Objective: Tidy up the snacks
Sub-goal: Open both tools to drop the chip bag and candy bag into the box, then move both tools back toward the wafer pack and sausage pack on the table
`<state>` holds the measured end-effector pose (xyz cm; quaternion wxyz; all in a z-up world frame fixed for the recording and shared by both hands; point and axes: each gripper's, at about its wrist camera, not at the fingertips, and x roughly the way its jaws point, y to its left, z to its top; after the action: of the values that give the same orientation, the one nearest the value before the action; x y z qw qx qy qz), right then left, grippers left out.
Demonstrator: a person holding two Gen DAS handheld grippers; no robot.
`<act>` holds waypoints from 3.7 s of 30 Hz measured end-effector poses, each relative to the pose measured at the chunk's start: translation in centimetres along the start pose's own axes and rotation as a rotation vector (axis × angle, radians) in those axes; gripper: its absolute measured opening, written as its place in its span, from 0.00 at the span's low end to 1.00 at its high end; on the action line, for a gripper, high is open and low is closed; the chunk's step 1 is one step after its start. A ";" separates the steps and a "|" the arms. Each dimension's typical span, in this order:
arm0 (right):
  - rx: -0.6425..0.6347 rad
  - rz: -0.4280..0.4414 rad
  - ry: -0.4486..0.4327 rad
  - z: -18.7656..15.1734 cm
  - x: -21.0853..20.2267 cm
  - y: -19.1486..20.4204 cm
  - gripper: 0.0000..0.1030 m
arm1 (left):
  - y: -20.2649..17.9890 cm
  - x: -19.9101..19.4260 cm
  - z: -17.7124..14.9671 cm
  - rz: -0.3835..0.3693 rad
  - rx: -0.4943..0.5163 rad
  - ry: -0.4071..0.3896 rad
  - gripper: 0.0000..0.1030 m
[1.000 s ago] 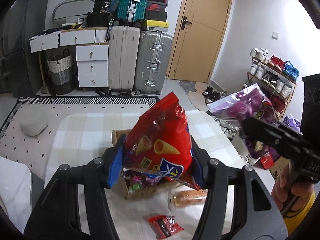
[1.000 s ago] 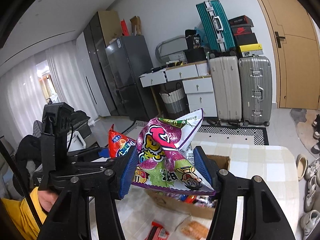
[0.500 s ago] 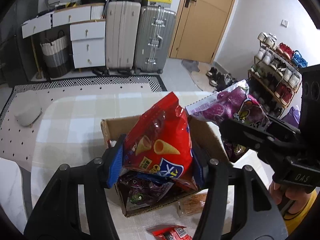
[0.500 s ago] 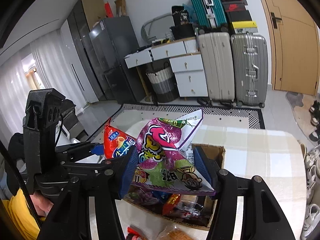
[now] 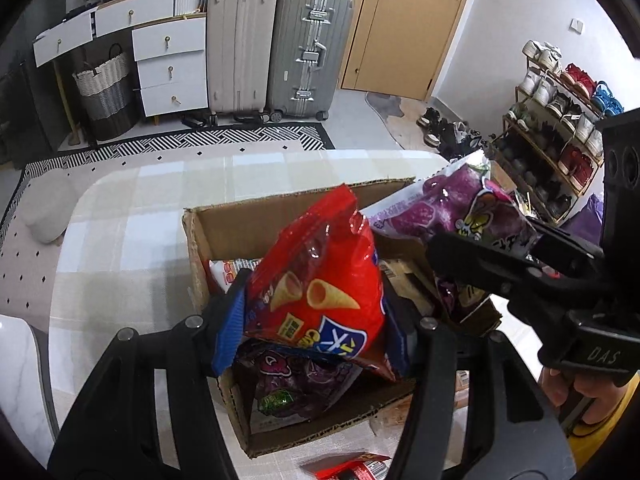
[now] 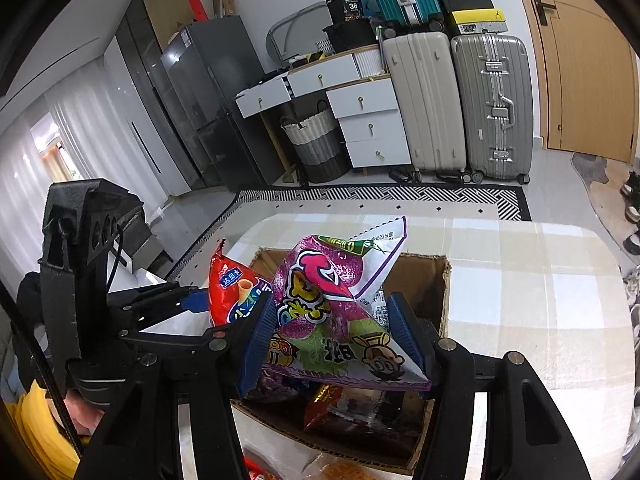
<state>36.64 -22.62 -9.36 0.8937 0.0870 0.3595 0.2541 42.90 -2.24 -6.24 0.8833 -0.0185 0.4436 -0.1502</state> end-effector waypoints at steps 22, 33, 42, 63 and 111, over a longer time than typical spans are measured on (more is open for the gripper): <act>0.031 -0.009 0.036 -1.1 1.1 -0.1 0.56 | 0.7 -0.5 -1.7 0.031 0.013 0.018 0.66; 0.030 -0.003 0.061 -1.7 1.8 0.2 0.56 | 1.6 -3.7 -1.8 0.058 -0.013 -0.020 0.75; 0.022 -0.033 0.111 -1.9 2.9 0.3 0.57 | 1.7 -7.1 -3.0 0.097 -0.041 -0.044 0.75; -0.107 -0.117 -0.157 -4.5 -13.0 6.9 0.82 | -4.7 -23.7 -12.8 0.121 -0.037 -0.223 0.83; 0.017 -0.083 -0.334 -25.2 -22.2 6.4 0.99 | -7.4 -19.1 -28.2 0.097 -0.090 -0.078 0.99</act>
<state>3.21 -29.30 -12.18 0.9499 0.1204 0.2115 0.1961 8.05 -1.10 -7.26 0.9045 -0.0424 0.4155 -0.0865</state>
